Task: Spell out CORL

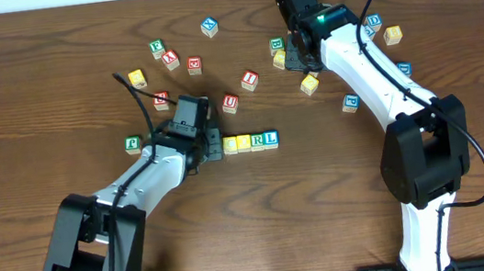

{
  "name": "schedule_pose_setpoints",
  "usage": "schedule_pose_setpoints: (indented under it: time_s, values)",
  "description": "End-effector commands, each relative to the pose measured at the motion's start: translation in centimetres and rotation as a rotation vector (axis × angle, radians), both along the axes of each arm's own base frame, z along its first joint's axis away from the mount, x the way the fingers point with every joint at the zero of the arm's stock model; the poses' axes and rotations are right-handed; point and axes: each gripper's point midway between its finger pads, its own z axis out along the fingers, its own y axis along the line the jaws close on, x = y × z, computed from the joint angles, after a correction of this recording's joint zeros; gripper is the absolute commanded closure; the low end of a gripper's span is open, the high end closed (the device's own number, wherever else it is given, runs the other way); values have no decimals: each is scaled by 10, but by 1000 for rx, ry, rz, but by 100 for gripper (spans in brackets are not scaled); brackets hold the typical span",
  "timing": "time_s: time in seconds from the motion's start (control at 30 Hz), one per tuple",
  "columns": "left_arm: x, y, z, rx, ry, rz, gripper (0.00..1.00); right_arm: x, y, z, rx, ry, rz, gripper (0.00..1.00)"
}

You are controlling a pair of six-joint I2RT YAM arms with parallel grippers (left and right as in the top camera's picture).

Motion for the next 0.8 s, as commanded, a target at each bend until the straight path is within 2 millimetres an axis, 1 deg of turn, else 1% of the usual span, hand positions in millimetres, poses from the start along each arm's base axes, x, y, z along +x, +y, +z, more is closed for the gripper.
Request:
schedule_pose_setpoints:
  time_s: [0.0,0.03,0.1,0.17,0.23,0.27,0.33,0.4,0.47,0.6,0.77]
  values:
    - [6,39,2,58,-3,103,93,5,-3,7,2,-17,-6,99]
    - [7,44,3,58,-2,117,93,4,-1,6,6,-15,-2,99]
    - [10,62,9,56,-6,165,93,1,10,5,30,-5,25,99]
    - [12,87,22,51,-21,236,93,-5,31,5,52,-1,68,99]
    - [12,101,30,49,-32,275,93,-8,47,5,55,-7,101,99]
    - [12,109,34,48,-36,297,92,-11,60,6,59,-15,125,99]
    - [11,114,35,47,-35,311,93,-14,78,7,66,-31,161,99]
    - [8,116,34,50,-25,315,92,-21,105,10,75,-55,214,99]
    - [6,116,33,53,-14,314,92,-25,121,11,79,-69,245,99]
    - [5,116,33,54,-11,315,92,-34,140,5,71,-69,275,99]
    - [5,116,33,54,-12,315,92,-43,151,-15,55,-30,294,99]
